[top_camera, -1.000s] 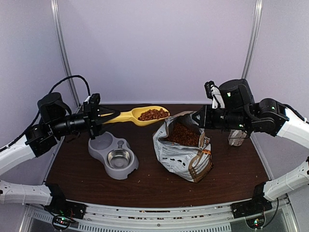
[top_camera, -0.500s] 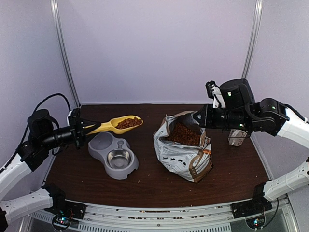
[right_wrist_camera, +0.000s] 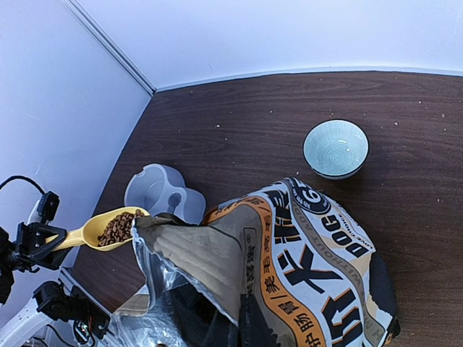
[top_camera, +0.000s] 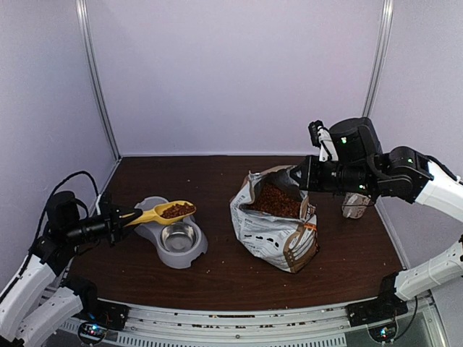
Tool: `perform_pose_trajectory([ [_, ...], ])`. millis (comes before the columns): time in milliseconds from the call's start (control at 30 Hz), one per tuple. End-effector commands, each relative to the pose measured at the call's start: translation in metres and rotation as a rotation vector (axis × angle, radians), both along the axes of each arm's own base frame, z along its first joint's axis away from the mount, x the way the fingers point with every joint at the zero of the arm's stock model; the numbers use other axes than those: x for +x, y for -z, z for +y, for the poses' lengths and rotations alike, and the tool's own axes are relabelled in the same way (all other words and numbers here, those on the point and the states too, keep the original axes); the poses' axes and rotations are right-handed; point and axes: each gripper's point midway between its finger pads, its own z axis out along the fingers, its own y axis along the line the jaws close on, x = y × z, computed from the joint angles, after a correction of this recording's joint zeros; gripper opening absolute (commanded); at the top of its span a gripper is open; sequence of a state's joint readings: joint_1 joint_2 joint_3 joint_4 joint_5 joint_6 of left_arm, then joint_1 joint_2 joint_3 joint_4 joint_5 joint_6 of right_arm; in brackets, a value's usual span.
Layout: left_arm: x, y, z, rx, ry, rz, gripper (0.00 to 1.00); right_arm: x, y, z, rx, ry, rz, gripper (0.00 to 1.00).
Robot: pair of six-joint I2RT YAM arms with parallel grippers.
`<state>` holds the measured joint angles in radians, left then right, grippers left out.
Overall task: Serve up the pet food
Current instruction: Place the pet food in the pet food bowl.
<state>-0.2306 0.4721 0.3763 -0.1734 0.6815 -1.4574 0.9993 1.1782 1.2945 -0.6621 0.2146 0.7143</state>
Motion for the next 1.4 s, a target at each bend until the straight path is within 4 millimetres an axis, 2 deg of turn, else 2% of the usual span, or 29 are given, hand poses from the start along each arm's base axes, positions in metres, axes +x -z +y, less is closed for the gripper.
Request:
perform_pose_trajectory([
  [0,-0.006,0.001,0.006,0.022,0.009,-0.064,0.0,-0.003,-0.02,-0.01,0.046,0.018,-0.033,0.0],
  [333,-0.016,0.031,0.02,0.118,-0.027,-0.013,0.0,-0.002,-0.019,-0.011,0.046,0.016,-0.031,0.0],
  [900,-0.021,0.052,0.037,0.262,-0.081,0.022,0.0,-0.003,-0.018,-0.013,0.045,0.016,-0.029,0.0],
  [1367,-0.015,0.038,0.04,0.385,-0.042,0.011,0.0,-0.004,-0.016,-0.015,0.042,0.02,-0.026,0.0],
])
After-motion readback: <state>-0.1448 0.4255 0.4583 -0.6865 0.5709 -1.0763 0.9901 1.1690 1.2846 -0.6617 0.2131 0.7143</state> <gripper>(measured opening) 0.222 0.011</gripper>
